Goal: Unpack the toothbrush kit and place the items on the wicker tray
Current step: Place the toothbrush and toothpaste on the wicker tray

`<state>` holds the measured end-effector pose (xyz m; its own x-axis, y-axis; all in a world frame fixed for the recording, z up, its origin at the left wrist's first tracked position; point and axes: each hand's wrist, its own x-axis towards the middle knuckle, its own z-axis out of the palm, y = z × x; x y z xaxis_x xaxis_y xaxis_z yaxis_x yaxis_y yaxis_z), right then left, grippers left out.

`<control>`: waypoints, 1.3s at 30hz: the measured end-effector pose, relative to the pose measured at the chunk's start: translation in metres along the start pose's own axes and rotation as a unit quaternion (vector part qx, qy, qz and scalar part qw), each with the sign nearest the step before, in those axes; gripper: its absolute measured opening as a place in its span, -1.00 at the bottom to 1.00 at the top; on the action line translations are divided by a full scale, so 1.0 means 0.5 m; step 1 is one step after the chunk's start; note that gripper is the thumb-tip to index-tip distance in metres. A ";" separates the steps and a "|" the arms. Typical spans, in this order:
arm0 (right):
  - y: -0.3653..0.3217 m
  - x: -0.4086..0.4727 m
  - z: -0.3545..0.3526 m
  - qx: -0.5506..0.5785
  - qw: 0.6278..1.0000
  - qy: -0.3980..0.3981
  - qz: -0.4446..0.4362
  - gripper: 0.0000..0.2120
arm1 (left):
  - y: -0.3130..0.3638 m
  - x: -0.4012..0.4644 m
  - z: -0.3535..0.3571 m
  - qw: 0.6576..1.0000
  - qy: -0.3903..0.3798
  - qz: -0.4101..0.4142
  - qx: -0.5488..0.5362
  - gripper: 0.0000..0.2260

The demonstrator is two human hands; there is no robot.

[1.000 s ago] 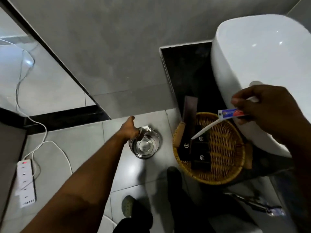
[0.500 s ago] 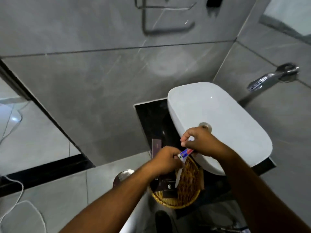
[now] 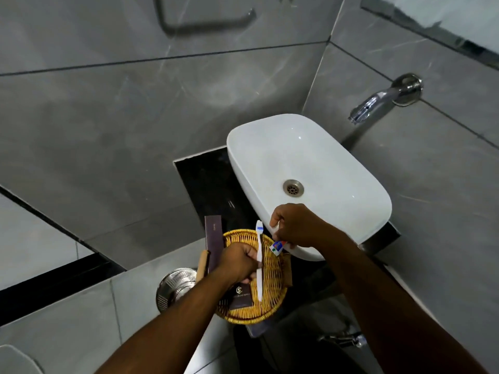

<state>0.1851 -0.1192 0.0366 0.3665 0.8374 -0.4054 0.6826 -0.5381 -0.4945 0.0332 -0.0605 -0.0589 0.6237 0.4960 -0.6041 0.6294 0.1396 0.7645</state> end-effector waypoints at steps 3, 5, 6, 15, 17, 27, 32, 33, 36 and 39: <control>-0.004 0.004 0.007 -0.024 0.999 -0.036 -0.020 -0.80 | -0.002 0.017 -0.004 1.000 0.015 -0.014 0.023 -0.98; -0.011 0.007 0.009 -0.048 0.997 -0.053 -0.037 -0.77 | -0.003 0.023 -0.008 0.998 0.022 -0.004 0.063 -0.99; -0.014 0.008 0.009 -0.057 0.996 -0.057 -0.047 -0.76 | -0.002 0.023 -0.008 0.995 0.031 0.009 0.090 -0.97; -0.047 -0.007 0.016 -0.039 0.992 -0.071 -0.094 -0.78 | 0.060 -0.055 -0.051 0.995 0.014 0.086 -0.056 -0.89; -0.049 -0.015 0.019 -0.022 0.993 -0.058 -0.098 -0.74 | 0.065 -0.072 -0.056 0.993 -0.033 0.084 -0.076 -0.88; -0.019 -0.069 0.122 0.180 0.980 0.087 -0.004 -0.85 | -0.001 -0.091 -0.030 0.993 -0.004 0.025 -0.112 -0.86; 0.014 -0.082 0.189 0.164 0.982 0.086 0.028 -0.84 | -0.028 -0.094 -0.023 1.000 0.015 0.006 -0.013 -0.84; 0.019 -0.082 0.198 0.141 0.986 0.085 0.029 -0.84 | -0.031 -0.094 -0.027 0.999 0.033 0.009 -0.004 -0.84; 0.029 -0.078 0.222 0.055 0.995 0.080 0.013 -0.83 | -0.040 -0.097 -0.049 0.996 0.084 0.001 -0.023 -0.86; 0.021 -0.068 0.232 -0.033 0.998 0.056 0.027 -0.83 | -0.047 -0.106 -0.066 0.994 0.106 -0.005 -0.038 -0.86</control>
<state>0.1064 -0.1646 -0.0442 0.4692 0.8148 -0.3405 0.6991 -0.5783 -0.4206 -0.0300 -0.0620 -0.0375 0.5013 0.6625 -0.5566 0.5925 0.2059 0.7788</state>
